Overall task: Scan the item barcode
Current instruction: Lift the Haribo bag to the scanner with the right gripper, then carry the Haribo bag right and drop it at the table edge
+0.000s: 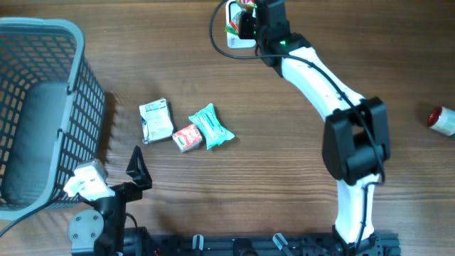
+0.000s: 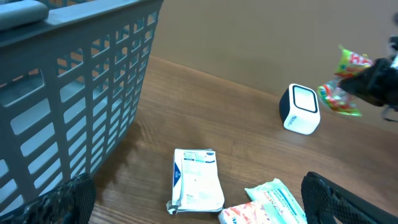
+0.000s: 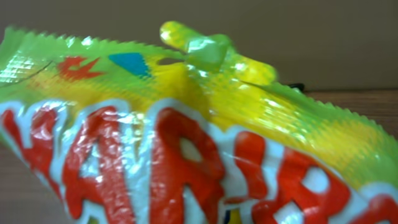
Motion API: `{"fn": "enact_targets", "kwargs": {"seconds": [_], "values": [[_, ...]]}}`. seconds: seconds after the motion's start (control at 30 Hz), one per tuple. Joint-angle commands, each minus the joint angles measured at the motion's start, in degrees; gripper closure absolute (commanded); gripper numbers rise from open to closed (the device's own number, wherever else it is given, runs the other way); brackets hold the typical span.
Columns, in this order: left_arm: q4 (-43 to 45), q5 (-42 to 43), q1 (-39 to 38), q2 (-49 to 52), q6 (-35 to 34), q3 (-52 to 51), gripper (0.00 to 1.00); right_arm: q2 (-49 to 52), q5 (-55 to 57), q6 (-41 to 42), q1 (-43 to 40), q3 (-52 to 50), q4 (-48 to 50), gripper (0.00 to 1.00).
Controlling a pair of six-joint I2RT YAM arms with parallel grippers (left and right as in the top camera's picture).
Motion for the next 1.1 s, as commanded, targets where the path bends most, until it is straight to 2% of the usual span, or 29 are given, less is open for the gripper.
{"fn": "enact_targets", "kwargs": {"seconds": [0.0, 0.27, 0.37, 0.5, 0.6, 0.73, 0.9, 1.07], "values": [[0.15, 0.90, 0.42, -0.31, -0.13, -0.42, 0.00, 8.94, 5.14, -0.94, -0.26, 12.11, 1.40, 0.95], [0.15, 0.90, 0.42, -0.31, -0.13, -0.42, 0.00, 12.87, 12.94, -0.44, -0.37, 13.73, 7.02, 0.95], [0.15, 0.90, 0.42, -0.31, -0.13, -0.42, 0.00, 12.13, 12.98, -0.46, -0.61, 18.12, -0.63, 0.95], [0.15, 0.90, 0.42, -0.31, -0.13, -0.42, 0.00, 6.84, 15.21, 3.74, -4.76, 25.03, -19.85, 0.96], [0.15, 0.90, 0.42, -0.31, -0.13, -0.42, 0.00, 1.68, 16.22, 4.83, -10.75, 25.09, -31.71, 0.96], [0.15, 0.90, 0.42, -0.31, -0.13, -0.42, 0.00, 1.81, 16.98, 5.01, -26.84, 24.52, -44.15, 0.95], [0.15, 0.90, 0.44, -0.31, -0.13, -0.42, 0.00, 8.02, 13.73, 5.03, -43.98, 20.79, -44.24, 0.95], [0.15, 0.90, 0.42, -0.31, -0.13, -0.42, 0.00, 13.25, 4.28, 5.05, -54.55, 20.37, -44.19, 0.95]]}}
